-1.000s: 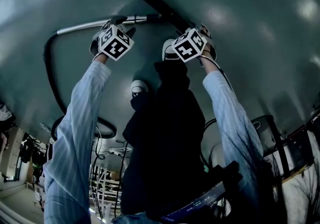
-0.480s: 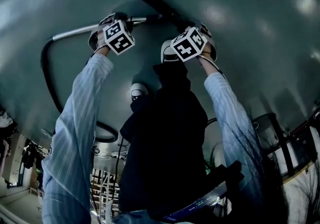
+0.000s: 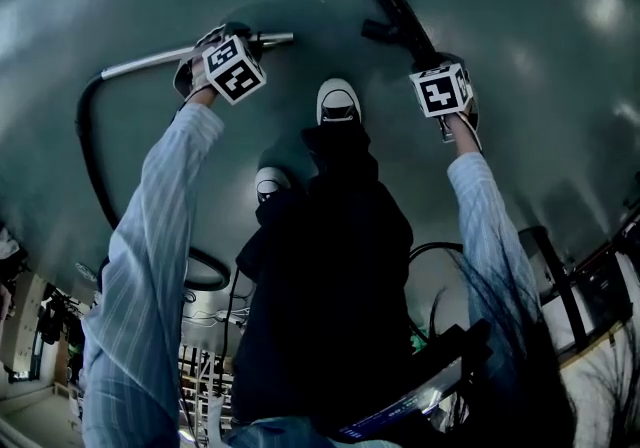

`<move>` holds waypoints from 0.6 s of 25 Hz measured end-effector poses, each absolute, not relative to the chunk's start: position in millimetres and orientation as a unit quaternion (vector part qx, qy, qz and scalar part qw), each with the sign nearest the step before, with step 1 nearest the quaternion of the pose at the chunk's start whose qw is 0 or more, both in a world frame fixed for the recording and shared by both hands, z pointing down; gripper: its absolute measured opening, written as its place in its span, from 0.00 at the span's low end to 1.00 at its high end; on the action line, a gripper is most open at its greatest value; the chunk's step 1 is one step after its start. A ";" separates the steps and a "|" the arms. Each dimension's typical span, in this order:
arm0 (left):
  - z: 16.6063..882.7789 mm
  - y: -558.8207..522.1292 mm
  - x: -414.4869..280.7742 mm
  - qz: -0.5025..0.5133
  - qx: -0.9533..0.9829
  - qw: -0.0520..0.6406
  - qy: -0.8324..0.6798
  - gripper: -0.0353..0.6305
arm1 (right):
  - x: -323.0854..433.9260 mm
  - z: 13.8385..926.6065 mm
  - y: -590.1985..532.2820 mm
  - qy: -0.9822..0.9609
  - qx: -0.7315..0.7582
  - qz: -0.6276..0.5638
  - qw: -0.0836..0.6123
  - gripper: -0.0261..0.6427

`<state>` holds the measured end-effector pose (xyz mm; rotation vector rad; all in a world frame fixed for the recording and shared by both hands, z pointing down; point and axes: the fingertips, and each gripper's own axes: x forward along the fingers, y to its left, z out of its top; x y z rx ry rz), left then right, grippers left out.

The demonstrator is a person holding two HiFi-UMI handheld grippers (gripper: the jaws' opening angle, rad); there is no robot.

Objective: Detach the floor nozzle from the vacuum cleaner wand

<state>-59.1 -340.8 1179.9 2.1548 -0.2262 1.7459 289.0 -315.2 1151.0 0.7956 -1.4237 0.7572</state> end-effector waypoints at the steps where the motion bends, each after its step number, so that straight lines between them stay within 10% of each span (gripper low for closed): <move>1: 1179.7 -340.4 -60.0 0.618 0.762 0.178 -0.080 0.33 | 292.9 1150.6 -313.9 -0.618 0.351 0.333 0.620 0.38; 15: 1158.6 -335.2 -82.3 0.563 0.758 0.272 -0.187 0.34 | 292.6 1148.1 -281.1 -0.592 0.353 0.381 0.616 0.39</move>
